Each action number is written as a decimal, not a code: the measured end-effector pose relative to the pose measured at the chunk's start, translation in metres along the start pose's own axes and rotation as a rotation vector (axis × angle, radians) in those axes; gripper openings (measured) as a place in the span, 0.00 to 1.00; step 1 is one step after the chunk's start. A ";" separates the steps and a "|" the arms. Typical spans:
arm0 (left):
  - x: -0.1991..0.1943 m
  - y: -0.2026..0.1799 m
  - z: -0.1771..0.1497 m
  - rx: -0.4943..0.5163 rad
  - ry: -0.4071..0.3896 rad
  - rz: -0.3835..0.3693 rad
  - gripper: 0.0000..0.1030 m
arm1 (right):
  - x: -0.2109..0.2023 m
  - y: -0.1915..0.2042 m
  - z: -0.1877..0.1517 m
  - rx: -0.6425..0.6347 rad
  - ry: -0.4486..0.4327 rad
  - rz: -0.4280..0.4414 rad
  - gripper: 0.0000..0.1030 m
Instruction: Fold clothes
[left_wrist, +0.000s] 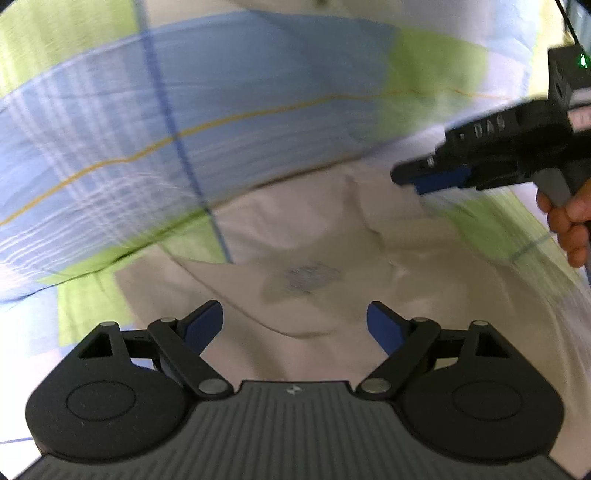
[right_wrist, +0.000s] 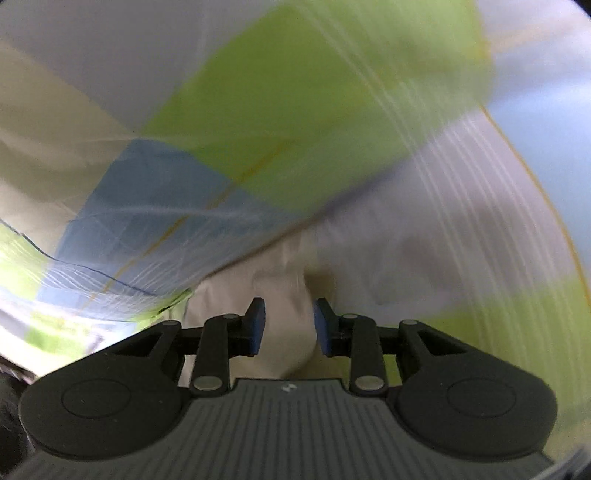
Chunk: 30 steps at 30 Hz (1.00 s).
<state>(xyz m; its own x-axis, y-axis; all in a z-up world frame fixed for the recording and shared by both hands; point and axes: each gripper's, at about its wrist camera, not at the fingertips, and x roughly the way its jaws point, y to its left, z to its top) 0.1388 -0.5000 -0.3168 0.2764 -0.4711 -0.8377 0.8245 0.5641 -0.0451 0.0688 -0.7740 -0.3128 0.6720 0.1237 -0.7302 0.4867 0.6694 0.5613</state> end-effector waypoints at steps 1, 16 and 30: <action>0.002 0.002 0.003 -0.003 -0.002 -0.005 0.84 | 0.006 0.003 0.003 -0.036 0.022 -0.010 0.16; 0.037 0.014 0.015 0.047 -0.014 0.062 0.84 | 0.038 -0.010 0.043 -0.213 0.043 -0.057 0.11; -0.072 0.082 -0.109 -0.476 0.080 0.133 0.76 | -0.148 -0.012 -0.132 -0.086 0.046 -0.236 0.63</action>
<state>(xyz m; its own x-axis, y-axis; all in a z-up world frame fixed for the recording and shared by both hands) 0.1326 -0.3460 -0.3193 0.3098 -0.3307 -0.8914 0.4624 0.8716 -0.1627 -0.1097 -0.7037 -0.2627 0.5180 -0.0118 -0.8553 0.5768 0.7432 0.3390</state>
